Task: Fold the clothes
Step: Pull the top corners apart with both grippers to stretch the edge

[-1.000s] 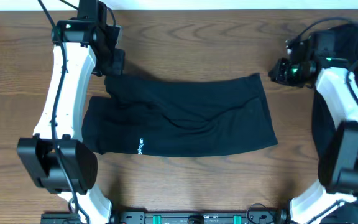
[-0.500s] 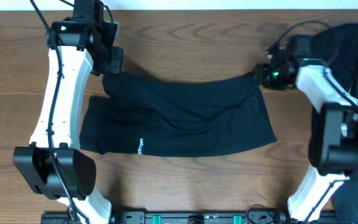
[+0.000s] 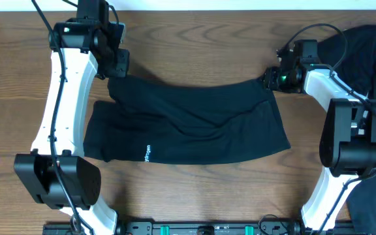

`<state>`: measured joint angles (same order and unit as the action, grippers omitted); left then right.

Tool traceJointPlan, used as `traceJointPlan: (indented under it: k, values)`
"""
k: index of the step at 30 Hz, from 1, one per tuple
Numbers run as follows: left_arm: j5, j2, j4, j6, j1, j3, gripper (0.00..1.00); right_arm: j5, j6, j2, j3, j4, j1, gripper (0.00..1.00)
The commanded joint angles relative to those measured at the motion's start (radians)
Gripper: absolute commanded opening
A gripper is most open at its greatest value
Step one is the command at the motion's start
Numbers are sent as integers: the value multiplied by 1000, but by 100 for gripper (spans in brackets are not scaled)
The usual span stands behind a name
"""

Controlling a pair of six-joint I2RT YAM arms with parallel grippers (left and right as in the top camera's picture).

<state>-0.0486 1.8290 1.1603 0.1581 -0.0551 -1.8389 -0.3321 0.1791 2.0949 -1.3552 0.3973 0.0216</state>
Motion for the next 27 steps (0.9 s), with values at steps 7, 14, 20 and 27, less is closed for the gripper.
traceJointPlan:
  k: [7,14,20,27]
  values:
    - [5,-17,2,2,3,-3,6,40,3,76,-2,-11,-34,8]
    - [5,-17,2,3,3,-3,6,36,-4,48,-6,18,-8,1]
    - [5,-17,2,3,3,-3,6,-5,-18,-71,-6,60,42,1]
    - [5,-17,2,3,3,-3,6,-24,-44,-222,-6,140,80,1]
